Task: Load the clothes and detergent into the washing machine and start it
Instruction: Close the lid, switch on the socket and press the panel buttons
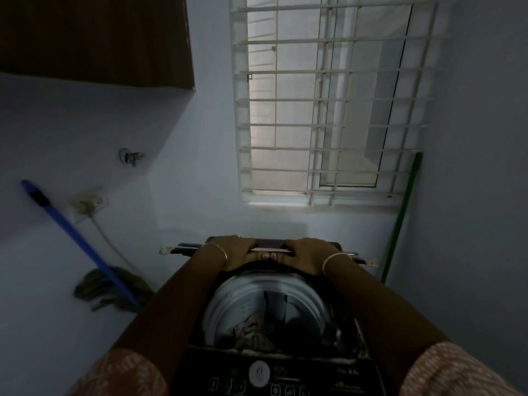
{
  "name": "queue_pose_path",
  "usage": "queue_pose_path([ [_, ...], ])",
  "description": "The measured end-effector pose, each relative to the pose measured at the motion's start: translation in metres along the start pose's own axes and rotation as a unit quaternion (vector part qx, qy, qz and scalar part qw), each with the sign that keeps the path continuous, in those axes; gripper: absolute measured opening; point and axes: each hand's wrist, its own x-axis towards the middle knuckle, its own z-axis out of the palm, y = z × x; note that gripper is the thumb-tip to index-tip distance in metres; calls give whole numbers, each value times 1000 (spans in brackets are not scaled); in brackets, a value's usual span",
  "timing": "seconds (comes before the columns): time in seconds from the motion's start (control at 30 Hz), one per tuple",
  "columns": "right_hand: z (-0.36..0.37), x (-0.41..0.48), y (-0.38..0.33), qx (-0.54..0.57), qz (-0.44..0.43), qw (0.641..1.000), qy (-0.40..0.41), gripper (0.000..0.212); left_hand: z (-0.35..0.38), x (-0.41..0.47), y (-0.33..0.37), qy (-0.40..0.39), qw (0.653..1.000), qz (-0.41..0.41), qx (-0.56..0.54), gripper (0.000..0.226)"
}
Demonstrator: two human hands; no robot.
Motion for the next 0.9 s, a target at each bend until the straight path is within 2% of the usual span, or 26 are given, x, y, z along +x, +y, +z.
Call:
queue_pose_path([
  [0.1, 17, -13, -2, 55, 28, 996, -66, 76, 27, -12, 2, -1, 1000, 7, 3, 73],
  [0.2, 35, -14, -5, 135, 80, 982, -103, 80, 52, -16, 6, -35, 999, 17, -1, 97],
  [0.27, 52, -8, -7, 154, 108, 975, -116, 81, 71, -19, 7, -51, 998, 26, 19, 96],
  [0.4, 100, 2, -4, 149, 111, 971, -154, 68, 115, -27, 10, -73, 997, 20, 5, 103],
  [0.5, 133, 5, 2, 148, 104, 970, -162, 61, 140, -24, 11, -67, 997, -3, -48, 110],
  [0.73, 169, -3, 3, 147, 106, 976, -119, 49, 173, -21, 16, -18, 999, -40, -11, 73],
  [0.9, 191, -10, -4, 87, 116, 989, 4, 43, 192, -24, 28, 53, 992, -111, -22, 61],
])
